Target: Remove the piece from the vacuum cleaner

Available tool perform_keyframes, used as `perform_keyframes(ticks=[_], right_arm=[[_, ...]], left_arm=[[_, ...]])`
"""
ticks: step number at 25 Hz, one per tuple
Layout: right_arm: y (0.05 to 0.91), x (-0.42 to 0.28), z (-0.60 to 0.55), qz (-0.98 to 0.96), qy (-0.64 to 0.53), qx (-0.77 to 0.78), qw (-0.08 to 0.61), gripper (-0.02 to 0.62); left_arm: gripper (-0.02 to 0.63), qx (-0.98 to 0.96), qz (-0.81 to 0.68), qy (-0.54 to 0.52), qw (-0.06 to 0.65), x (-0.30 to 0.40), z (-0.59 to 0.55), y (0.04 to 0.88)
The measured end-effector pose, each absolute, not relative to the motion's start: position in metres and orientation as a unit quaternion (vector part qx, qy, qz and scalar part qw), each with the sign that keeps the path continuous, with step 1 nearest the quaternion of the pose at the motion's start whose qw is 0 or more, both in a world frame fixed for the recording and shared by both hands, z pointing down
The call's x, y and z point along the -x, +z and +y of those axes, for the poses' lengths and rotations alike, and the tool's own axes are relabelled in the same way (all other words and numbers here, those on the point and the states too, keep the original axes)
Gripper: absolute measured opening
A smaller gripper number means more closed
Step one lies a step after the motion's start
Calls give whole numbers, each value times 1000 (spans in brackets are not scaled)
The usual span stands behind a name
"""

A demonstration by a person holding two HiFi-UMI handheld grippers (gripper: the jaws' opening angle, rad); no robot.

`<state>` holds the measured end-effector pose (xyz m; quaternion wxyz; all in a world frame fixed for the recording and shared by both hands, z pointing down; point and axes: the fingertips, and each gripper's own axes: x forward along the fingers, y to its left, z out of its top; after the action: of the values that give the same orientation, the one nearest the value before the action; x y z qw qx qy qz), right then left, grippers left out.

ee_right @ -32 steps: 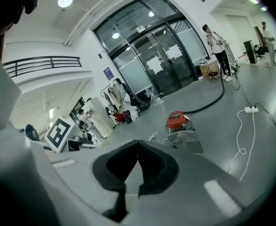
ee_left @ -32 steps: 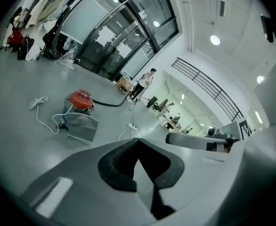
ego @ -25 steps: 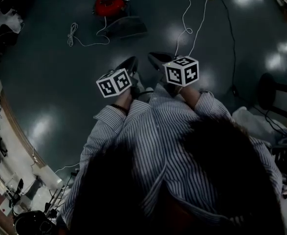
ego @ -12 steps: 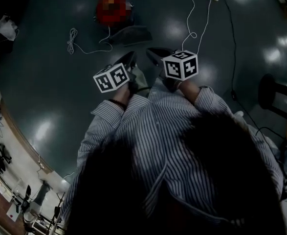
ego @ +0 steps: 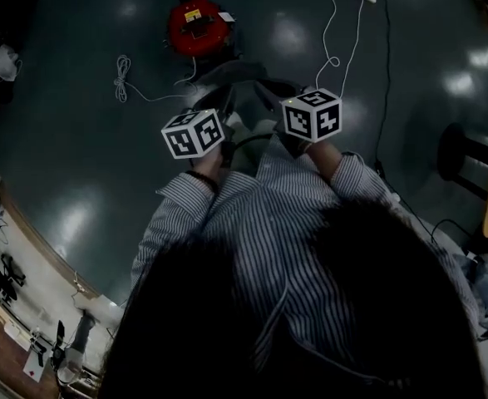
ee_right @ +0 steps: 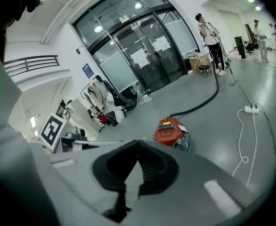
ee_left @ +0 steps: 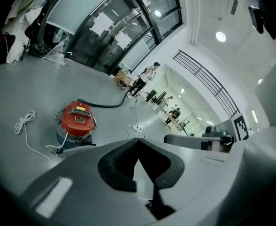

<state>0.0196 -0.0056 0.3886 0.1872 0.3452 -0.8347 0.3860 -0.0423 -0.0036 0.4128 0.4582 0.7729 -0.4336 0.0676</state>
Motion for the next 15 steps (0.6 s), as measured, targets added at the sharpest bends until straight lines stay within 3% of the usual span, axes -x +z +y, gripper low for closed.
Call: perform_keyframes(ticks=[8, 15], right_arm=[[414, -14, -30, -830, 388, -326, 234, 2], [449, 0, -57, -861, 323, -262, 292, 3]], left_arm=[[6, -754, -441, 62, 483, 53, -24, 437], [7, -743, -457, 93, 480, 65, -47, 477]])
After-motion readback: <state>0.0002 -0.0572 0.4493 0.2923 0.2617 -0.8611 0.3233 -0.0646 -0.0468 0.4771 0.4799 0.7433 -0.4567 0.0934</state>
